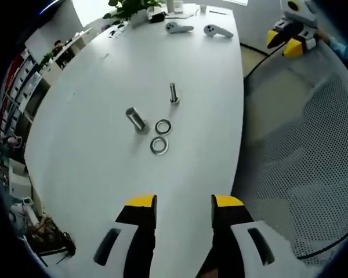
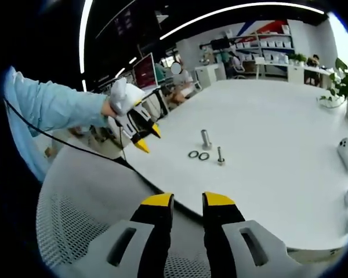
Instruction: Place the washer onto the threaded stud by aligning its center hole with the stud, sliding it down to the base, and recovering from edge contact or off-axis alignment until the washer reaches the visible bottom stop.
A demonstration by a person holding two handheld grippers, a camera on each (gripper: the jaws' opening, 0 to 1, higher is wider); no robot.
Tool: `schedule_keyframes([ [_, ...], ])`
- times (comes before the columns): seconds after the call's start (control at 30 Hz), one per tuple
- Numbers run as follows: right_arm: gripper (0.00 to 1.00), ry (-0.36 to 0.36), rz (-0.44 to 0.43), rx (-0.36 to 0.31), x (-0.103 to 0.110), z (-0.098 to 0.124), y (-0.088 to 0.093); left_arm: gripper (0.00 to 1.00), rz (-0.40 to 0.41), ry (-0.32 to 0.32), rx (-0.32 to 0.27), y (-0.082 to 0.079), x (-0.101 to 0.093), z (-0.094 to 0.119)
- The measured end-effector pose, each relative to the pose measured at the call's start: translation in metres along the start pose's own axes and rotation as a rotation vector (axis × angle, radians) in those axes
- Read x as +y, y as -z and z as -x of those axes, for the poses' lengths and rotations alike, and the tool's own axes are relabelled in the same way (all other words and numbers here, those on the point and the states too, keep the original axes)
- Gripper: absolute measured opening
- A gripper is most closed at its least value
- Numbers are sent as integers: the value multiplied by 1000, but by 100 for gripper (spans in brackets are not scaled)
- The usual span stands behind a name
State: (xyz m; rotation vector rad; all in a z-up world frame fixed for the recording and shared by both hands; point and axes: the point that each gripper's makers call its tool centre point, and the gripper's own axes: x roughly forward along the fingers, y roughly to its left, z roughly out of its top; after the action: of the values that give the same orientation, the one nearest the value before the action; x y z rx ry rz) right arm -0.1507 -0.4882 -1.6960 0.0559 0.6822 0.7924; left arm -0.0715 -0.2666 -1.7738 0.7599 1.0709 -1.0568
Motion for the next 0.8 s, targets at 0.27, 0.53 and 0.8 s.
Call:
schedule_keyframes([
  [0.27, 22, -2, -4, -8, 0, 0, -1, 61, -51, -10, 68, 13, 4, -28],
  [0.53, 22, -1, -8, -17, 0, 1, -1, 80, -78, 15, 67, 13, 13, -37],
  [0.8, 22, 1, -9, -12, 0, 1, -1, 99, -55, 5, 107, 24, 27, -48],
])
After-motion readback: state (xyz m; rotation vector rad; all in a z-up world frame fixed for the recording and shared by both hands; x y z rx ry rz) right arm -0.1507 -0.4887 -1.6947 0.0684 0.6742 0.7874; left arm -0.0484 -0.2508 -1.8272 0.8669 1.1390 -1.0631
